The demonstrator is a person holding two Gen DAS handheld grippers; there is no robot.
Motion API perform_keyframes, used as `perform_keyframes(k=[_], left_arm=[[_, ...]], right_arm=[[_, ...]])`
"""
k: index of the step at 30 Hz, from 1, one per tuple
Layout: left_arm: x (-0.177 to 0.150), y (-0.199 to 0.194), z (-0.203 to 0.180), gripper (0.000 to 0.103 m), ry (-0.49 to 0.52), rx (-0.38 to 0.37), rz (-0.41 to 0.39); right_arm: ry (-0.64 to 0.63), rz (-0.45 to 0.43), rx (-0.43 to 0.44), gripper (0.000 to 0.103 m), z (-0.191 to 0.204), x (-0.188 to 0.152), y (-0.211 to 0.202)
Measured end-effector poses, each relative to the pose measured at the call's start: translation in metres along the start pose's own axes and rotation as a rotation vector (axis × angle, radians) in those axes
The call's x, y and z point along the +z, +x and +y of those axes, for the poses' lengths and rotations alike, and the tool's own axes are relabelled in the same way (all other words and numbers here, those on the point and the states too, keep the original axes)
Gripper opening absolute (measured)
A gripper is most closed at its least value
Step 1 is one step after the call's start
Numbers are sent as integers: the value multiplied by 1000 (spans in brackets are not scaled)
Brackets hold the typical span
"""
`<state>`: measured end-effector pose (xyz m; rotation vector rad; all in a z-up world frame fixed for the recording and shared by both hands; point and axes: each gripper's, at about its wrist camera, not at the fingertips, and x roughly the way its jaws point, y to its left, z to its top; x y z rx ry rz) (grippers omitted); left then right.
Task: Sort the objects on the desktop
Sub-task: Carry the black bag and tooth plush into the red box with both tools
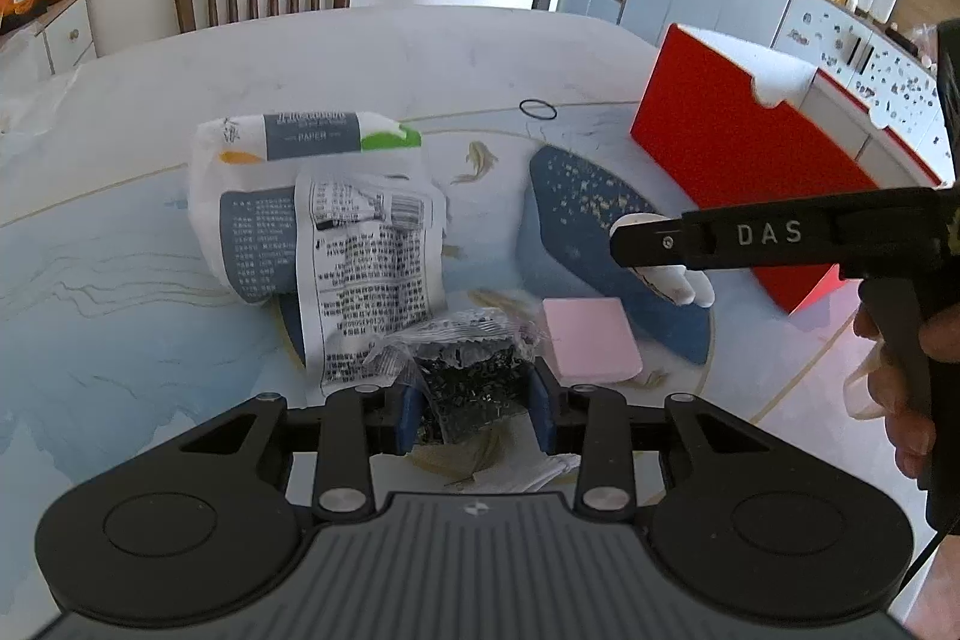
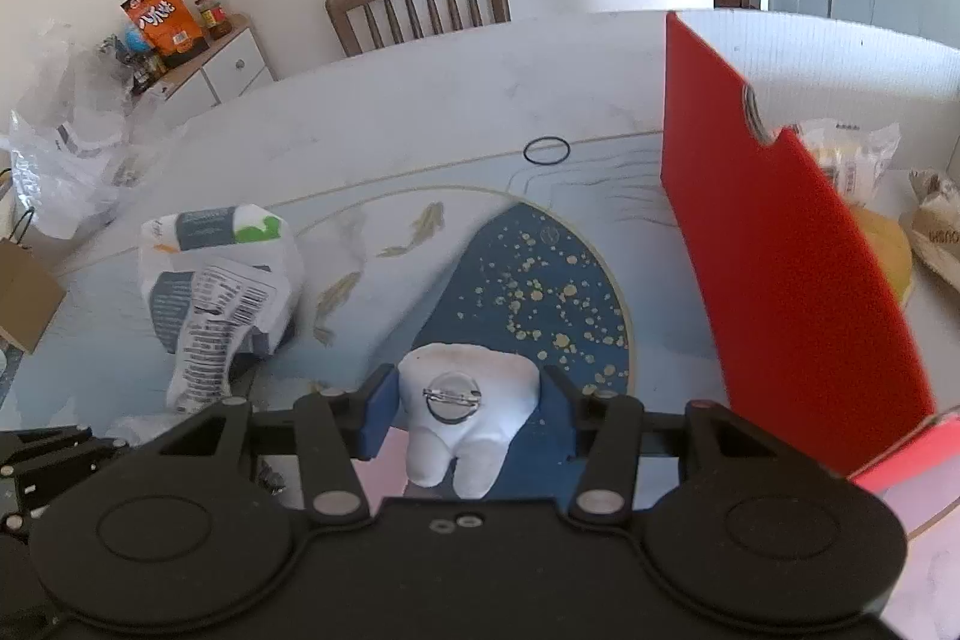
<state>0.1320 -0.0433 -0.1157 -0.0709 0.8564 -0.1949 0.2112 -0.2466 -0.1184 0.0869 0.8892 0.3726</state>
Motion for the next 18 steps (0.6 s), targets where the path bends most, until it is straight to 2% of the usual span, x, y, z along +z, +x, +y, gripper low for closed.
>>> perform_keyframes(k=[18], left_arm=[[31,-35,-17,34,-25,-56,-38]], right_arm=[[20,-67,45,50,2,13,-55]])
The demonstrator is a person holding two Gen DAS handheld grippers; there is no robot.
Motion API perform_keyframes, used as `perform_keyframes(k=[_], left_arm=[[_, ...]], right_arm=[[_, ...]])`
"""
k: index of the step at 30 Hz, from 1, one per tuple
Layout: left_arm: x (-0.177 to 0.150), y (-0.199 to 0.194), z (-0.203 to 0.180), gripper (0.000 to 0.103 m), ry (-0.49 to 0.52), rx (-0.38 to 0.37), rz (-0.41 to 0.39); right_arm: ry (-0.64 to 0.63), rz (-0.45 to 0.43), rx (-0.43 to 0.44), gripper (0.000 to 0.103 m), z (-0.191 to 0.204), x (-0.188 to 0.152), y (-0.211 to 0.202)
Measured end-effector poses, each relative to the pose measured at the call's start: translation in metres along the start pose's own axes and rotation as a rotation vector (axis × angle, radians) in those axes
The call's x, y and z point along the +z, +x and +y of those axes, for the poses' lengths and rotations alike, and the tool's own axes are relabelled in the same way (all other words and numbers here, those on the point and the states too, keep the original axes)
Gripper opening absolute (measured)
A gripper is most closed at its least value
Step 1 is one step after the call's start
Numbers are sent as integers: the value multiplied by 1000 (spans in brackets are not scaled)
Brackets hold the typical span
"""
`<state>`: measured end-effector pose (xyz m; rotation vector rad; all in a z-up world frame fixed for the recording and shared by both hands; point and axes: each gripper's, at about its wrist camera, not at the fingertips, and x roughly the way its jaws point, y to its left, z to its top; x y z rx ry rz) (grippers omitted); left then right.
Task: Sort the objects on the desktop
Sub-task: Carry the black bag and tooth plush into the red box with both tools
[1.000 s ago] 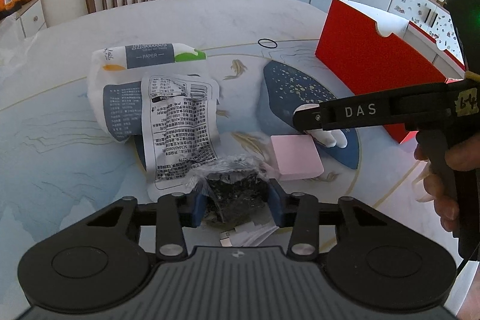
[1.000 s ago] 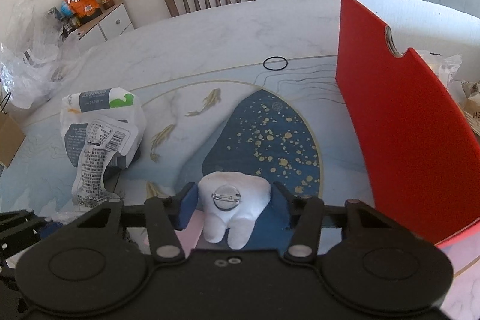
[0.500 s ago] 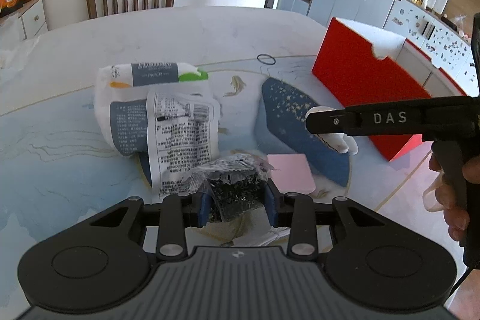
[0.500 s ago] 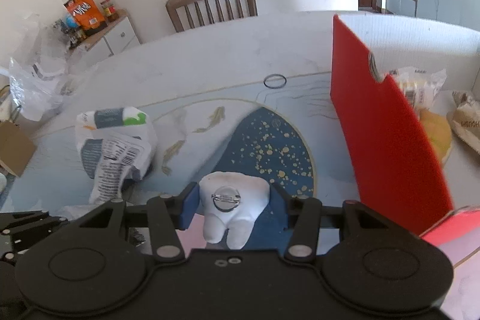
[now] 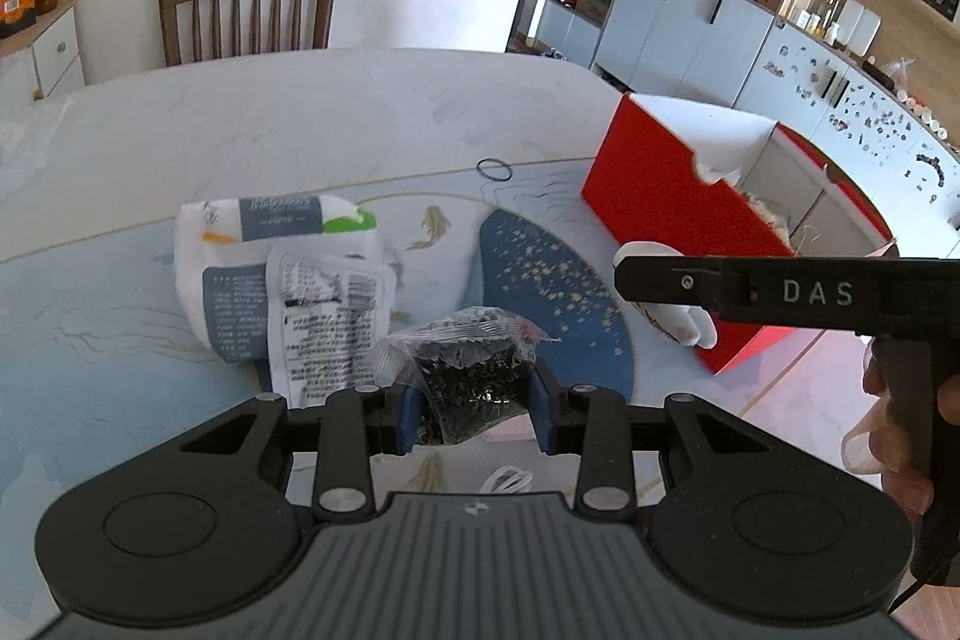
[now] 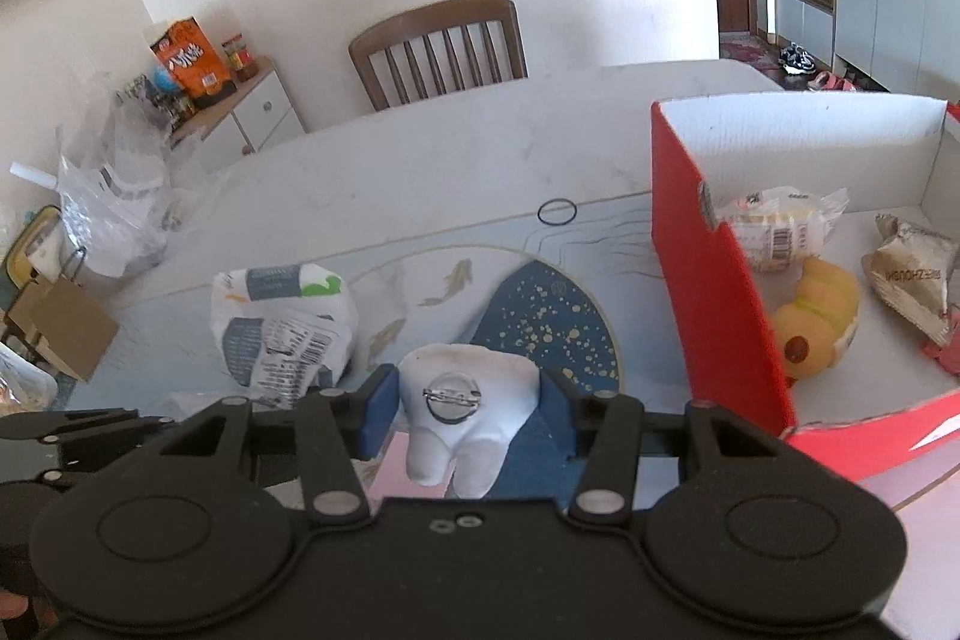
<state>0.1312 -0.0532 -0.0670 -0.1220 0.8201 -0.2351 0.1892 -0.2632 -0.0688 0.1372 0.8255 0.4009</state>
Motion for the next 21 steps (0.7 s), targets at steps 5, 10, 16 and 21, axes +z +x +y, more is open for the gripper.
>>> perform_keyframes(k=[5,10,16,21], left_arm=[[8,-11,-10,34,15,-17,-24],[17,-21,-22,34,32,-43,-44],[30,-28,-44,34,69,-71,-67],[39,-27,-66,34,108,-87,-76]], right_arm=[[13,-23,7,50,-4,5,-18],[14,-47,16,50,-9,10,-39],[11,-76,13,50,-22,14,-63],[14,-101,1,50,-36,17,-78]])
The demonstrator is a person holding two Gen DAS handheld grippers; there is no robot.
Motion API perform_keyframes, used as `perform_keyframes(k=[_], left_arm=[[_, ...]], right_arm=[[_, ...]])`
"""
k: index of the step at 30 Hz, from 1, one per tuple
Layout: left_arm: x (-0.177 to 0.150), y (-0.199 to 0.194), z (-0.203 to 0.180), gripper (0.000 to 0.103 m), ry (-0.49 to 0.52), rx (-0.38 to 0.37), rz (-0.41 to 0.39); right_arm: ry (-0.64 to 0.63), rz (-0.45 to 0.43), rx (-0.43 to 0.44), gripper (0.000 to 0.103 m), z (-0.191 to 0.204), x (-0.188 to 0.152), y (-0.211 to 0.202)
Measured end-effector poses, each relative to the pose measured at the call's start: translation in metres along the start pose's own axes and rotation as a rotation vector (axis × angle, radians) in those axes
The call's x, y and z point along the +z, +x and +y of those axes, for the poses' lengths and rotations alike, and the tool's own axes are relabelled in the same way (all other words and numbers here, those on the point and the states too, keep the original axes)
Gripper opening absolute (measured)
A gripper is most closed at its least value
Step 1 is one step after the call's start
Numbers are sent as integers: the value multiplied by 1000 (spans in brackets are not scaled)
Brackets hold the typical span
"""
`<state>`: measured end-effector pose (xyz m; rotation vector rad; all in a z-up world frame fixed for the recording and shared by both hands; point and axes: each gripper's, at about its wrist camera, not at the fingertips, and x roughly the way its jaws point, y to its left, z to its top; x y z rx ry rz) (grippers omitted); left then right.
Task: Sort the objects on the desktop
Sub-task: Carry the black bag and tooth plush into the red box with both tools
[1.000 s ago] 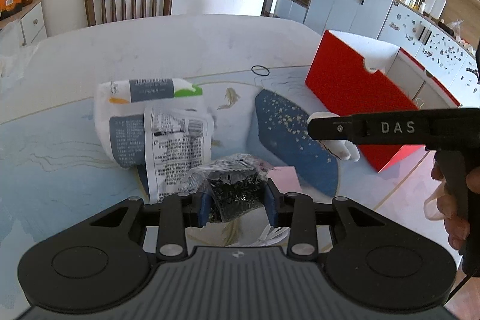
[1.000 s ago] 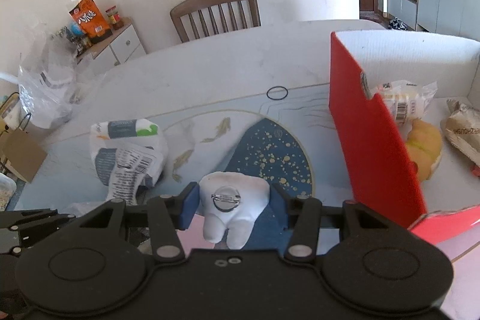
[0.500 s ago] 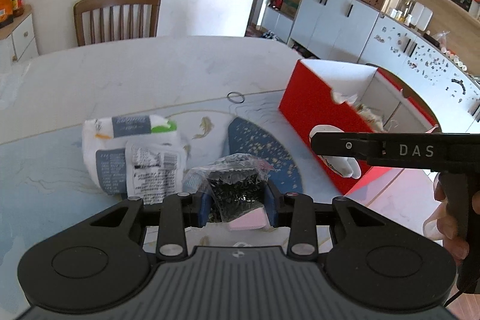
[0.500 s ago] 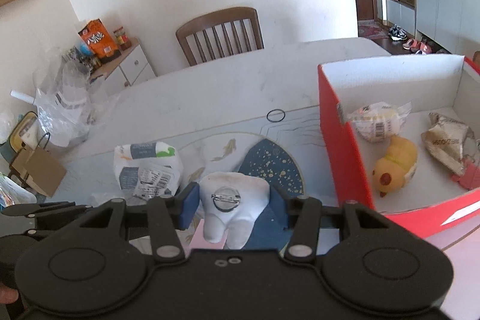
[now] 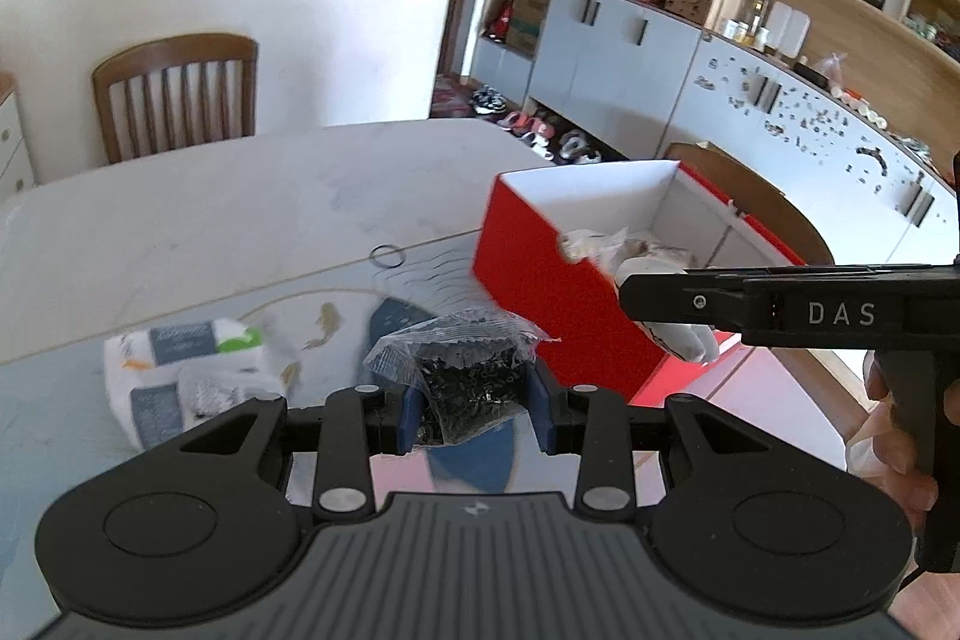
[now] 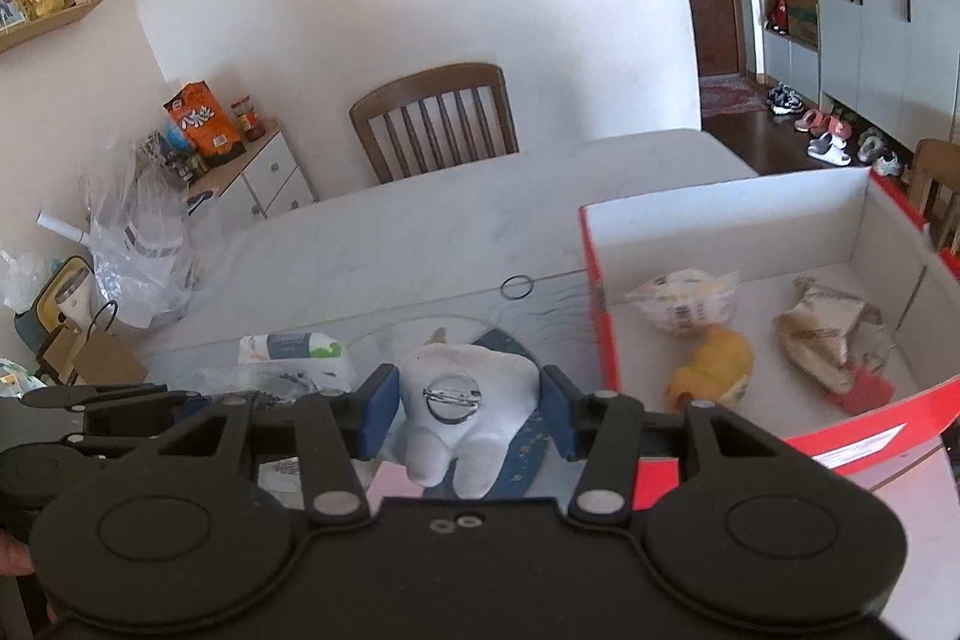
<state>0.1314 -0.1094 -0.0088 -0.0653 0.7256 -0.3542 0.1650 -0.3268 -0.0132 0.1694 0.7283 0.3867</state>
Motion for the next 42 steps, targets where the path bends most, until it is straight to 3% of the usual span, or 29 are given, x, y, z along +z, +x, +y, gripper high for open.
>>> perform_keyframes(k=[24,42], left_arm=[[48,71,-102,34,122,-90,-4],[65,168,-143,34,195,-108,180]], right_arm=[[35,-48,-110,50,-103,18,-24],[65,54,-199,50,-175,16,21]])
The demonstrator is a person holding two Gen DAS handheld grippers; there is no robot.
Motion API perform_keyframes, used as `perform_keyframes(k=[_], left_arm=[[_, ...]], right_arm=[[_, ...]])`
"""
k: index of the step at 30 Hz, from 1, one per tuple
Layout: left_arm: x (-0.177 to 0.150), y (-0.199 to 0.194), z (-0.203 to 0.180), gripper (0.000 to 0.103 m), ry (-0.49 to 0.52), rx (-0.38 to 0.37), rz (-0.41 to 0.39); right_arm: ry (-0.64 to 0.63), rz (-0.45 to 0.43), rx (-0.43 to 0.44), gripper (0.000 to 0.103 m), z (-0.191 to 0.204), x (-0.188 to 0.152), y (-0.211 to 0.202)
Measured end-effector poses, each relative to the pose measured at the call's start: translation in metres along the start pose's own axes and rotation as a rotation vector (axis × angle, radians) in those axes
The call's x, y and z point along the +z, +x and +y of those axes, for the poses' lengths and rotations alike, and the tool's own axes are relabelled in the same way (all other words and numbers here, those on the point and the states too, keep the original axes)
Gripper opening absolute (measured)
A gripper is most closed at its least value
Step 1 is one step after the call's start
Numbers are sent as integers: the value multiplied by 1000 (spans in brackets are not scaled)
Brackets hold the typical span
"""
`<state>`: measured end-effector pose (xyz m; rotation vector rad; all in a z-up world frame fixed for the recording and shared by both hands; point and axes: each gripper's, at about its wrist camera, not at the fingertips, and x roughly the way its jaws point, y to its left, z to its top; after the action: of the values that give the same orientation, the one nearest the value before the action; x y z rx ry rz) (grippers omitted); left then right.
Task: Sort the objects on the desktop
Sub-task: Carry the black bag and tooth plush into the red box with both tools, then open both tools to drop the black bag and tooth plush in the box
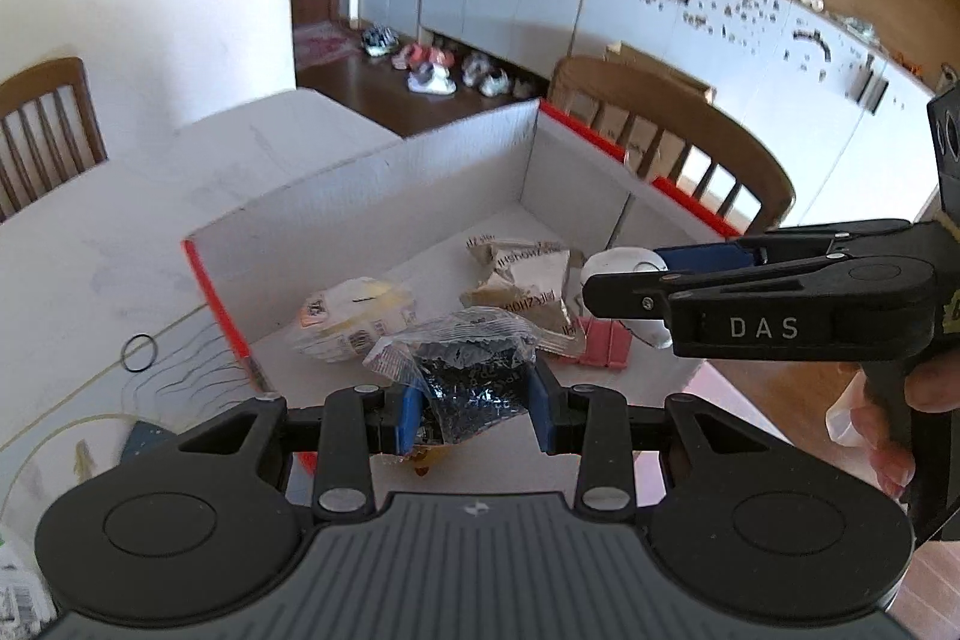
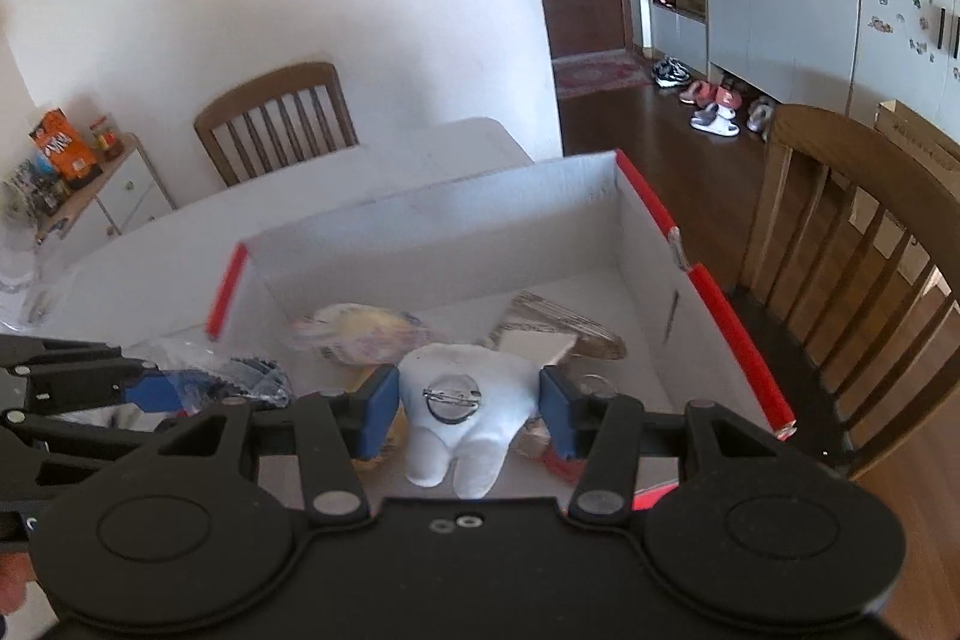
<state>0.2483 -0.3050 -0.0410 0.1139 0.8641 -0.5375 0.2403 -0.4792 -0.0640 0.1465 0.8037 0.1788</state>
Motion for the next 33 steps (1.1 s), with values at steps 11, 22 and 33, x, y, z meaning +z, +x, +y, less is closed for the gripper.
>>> perform_keyframes(k=[11,22,33], left_arm=[[11,48,2,34,45,-18,146],[13,70,-1,34,63,-63,244],[17,75,1,37,24,-104,278]], right_arm=[[-61,93,-43,50,-12,-4,31],[-118,198,-37,50,-7,-5,47],[-115,260,-28,54,-11,3,61]])
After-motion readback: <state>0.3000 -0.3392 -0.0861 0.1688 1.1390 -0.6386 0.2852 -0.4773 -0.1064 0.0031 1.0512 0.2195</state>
